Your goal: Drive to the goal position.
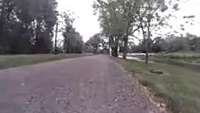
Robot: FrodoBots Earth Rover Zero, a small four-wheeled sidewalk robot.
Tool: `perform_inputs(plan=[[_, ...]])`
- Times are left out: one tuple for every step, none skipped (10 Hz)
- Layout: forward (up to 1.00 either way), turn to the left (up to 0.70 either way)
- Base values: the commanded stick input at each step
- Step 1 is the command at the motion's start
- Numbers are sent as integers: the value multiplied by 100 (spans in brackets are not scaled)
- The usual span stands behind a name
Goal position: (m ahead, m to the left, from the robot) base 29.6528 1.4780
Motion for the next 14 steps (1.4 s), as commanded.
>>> perform_inputs(plan=[[70, 0], [70, 0], [70, 0], [70, 0], [70, 0], [70, 0], [70, 0], [70, 0], [70, 0], [70, 0], [70, 0], [70, 0], [70, 0], [70, 0]])
